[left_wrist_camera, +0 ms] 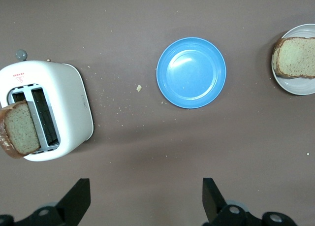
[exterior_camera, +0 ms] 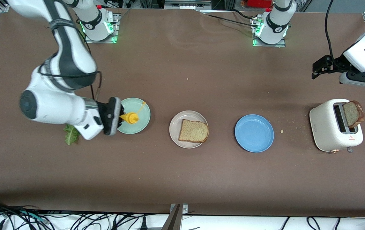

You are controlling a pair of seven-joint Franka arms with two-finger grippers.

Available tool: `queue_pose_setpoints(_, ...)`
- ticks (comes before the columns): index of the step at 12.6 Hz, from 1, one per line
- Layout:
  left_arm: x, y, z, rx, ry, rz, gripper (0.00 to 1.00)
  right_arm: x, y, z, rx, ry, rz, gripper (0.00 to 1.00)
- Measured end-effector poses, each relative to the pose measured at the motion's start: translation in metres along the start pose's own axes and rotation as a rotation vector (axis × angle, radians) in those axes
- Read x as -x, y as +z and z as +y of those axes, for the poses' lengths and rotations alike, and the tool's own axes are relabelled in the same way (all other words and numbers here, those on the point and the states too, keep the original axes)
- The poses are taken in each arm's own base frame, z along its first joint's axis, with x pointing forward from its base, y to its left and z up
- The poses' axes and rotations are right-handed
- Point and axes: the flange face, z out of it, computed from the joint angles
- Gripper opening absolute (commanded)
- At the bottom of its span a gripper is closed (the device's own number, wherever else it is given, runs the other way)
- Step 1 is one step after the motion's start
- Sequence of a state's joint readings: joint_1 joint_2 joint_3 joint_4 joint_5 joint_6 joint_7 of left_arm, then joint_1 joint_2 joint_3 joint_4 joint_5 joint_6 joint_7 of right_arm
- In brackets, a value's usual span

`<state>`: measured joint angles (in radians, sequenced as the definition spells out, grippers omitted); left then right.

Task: Make sandwich in beige plate with both arms
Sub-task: 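Carry the mustard bottle back beside the green plate, then lower the mustard bottle onto the table with the right gripper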

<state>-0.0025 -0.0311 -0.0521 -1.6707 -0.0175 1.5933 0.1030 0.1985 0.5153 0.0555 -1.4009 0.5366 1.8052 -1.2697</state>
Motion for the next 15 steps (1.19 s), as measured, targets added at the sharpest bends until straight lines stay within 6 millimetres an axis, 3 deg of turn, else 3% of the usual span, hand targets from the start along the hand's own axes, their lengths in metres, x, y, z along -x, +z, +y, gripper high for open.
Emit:
queue_pose_setpoints(4,0.0,0.0,0.0,0.0,0.0,0.0,1.0,0.065,0.001,0.018,-0.065,-0.132,0.182,0.02)
queue_pose_setpoints(9,0.0,0.0,0.0,0.0,0.0,0.0,1.0,0.186,0.006,0.034,-0.16,-0.223,0.405,0.02)
queue_pose_setpoints(12,0.0,0.0,0.0,0.0,0.0,0.0,1.0,0.251,0.031,0.045,-0.18,-0.325,0.501,0.02)
queue_pose_setpoints(15,0.0,0.0,0.0,0.0,0.0,0.0,1.0,0.279,0.058,0.052,-0.176,-0.41,0.537,0.02)
